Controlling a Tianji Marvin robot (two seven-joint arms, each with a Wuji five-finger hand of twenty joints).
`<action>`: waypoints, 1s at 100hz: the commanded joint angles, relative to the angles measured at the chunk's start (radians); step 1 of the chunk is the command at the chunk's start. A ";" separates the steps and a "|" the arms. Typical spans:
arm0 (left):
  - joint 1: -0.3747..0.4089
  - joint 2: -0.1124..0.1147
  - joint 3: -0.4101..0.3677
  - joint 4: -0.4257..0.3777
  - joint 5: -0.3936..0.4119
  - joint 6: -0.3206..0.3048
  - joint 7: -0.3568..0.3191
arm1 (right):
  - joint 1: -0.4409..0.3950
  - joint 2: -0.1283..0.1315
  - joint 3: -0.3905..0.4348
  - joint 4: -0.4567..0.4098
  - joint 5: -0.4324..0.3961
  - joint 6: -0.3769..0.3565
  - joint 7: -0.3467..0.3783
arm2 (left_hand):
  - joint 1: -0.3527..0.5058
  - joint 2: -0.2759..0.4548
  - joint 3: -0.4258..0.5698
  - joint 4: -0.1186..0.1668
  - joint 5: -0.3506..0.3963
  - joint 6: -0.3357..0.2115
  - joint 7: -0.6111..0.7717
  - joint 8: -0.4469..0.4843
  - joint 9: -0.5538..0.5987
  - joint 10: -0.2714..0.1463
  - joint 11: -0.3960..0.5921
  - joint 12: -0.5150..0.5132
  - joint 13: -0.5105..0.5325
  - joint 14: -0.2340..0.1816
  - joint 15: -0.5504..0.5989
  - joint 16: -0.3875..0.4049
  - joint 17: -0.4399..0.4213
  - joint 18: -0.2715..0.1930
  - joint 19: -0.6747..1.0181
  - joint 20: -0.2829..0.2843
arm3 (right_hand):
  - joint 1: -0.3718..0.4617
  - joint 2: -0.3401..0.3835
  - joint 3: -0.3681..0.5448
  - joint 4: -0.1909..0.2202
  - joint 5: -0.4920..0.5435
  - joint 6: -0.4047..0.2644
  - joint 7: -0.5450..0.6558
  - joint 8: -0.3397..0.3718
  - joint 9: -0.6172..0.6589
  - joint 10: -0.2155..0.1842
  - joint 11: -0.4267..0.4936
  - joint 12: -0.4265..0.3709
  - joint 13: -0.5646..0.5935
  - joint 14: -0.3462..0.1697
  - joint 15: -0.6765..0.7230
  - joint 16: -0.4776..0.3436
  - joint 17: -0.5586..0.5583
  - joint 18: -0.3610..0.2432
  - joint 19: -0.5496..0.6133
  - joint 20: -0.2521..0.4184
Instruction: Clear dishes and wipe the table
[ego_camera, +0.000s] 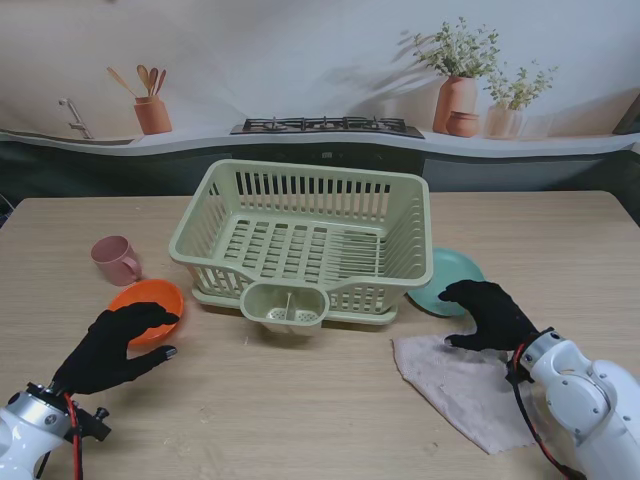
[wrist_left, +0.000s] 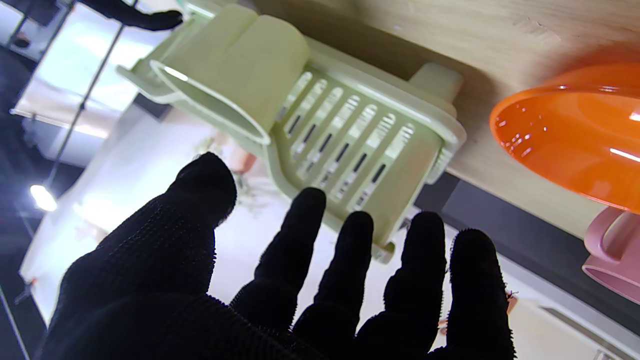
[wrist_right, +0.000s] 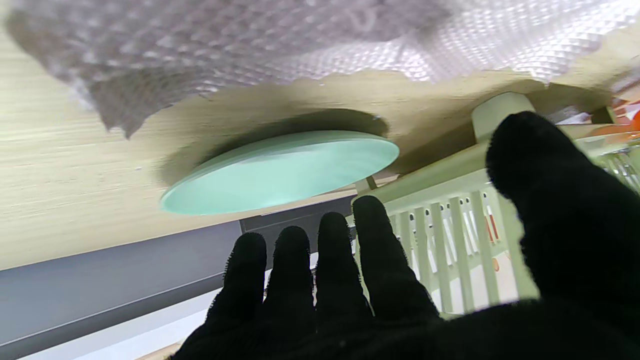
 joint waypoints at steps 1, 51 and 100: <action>0.006 -0.003 0.000 -0.008 0.000 0.003 -0.010 | 0.016 0.003 -0.008 0.012 -0.009 0.010 0.013 | -0.038 0.002 0.016 0.011 0.014 -0.026 0.004 0.009 0.007 -0.034 -0.005 -0.019 0.004 -0.023 -0.010 0.015 -0.003 -0.011 -0.030 -0.014 | -0.008 0.004 -0.025 0.008 -0.051 -0.018 -0.021 -0.022 -0.052 -0.031 -0.024 -0.019 -0.041 -0.045 -0.049 -0.024 -0.019 -0.061 -0.053 0.004; -0.005 -0.001 -0.002 0.003 -0.001 -0.001 -0.020 | 0.157 0.008 -0.153 0.129 -0.006 0.124 0.024 | -0.040 0.003 0.010 0.011 0.017 -0.026 0.005 0.010 0.009 -0.036 -0.007 -0.019 0.004 -0.025 -0.011 0.014 -0.004 -0.011 -0.032 -0.016 | -0.017 0.020 -0.053 0.013 -0.108 -0.037 -0.014 -0.069 -0.071 -0.055 -0.112 -0.061 -0.050 -0.066 -0.127 -0.030 -0.018 -0.086 -0.160 0.068; -0.013 0.000 0.001 0.007 -0.002 0.005 -0.022 | 0.223 0.014 -0.238 0.154 0.020 0.212 0.105 | -0.039 0.004 0.006 0.011 0.017 -0.029 0.006 0.011 0.010 -0.036 -0.007 -0.020 0.004 -0.024 -0.014 0.014 -0.005 -0.011 -0.039 -0.020 | -0.026 0.035 -0.041 0.012 -0.130 -0.037 -0.014 -0.086 -0.076 -0.051 -0.150 -0.076 -0.061 -0.068 -0.163 -0.030 -0.012 -0.084 -0.212 0.092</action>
